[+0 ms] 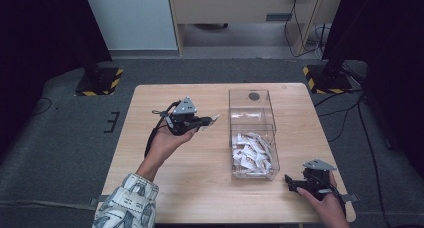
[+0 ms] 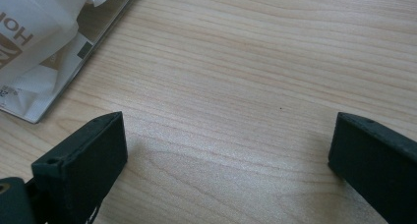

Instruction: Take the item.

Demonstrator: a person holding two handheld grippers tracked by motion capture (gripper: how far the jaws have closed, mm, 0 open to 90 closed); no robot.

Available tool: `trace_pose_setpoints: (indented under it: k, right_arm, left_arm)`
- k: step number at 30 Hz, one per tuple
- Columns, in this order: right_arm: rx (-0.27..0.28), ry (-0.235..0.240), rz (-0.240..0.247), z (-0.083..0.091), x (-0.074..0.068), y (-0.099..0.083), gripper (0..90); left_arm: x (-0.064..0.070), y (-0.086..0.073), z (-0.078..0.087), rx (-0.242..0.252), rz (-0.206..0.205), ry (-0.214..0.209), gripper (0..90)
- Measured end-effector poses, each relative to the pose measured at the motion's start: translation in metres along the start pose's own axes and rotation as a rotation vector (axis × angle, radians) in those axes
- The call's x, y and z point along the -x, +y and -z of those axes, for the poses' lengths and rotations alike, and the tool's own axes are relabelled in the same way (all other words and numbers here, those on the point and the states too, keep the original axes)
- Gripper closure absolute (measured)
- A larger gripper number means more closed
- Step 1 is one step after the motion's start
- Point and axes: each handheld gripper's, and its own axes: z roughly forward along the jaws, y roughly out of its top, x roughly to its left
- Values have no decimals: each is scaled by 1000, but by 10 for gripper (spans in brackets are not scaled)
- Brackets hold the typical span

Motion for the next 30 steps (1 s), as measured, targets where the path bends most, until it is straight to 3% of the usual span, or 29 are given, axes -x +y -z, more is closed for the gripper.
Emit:
trace_pose_setpoints:
  k: [30]
  right_arm:
    - [0,0,0,0,0,0,16]
  left_arm:
    - [-16,-21,1,-18,26,27,898]
